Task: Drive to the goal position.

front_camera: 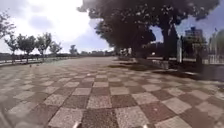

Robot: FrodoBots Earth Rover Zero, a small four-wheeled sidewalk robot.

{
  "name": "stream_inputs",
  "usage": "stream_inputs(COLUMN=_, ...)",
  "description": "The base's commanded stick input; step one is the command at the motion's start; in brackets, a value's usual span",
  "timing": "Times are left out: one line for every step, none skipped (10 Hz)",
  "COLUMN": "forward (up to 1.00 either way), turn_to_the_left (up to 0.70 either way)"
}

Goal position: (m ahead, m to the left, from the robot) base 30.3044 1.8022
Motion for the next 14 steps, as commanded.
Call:
stream_inputs(forward=0.7, turn_to_the_left=0.0)
stream_inputs(forward=0.7, turn_to_the_left=0.0)
stream_inputs(forward=0.7, turn_to_the_left=0.1)
stream_inputs(forward=0.7, turn_to_the_left=0.35)
stream_inputs(forward=0.7, turn_to_the_left=0.35)
stream_inputs(forward=0.7, turn_to_the_left=0.35)
stream_inputs(forward=0.7, turn_to_the_left=0.35)
stream_inputs(forward=0.7, turn_to_the_left=0.35)
stream_inputs(forward=0.7, turn_to_the_left=0.35)
stream_inputs(forward=0.7, turn_to_the_left=0.35)
stream_inputs(forward=0.7, turn_to_the_left=0.1)
stream_inputs(forward=0.7, turn_to_the_left=0.0)
stream_inputs(forward=0.7, turn_to_the_left=0.0)
stream_inputs(forward=0.7, turn_to_the_left=0.0)
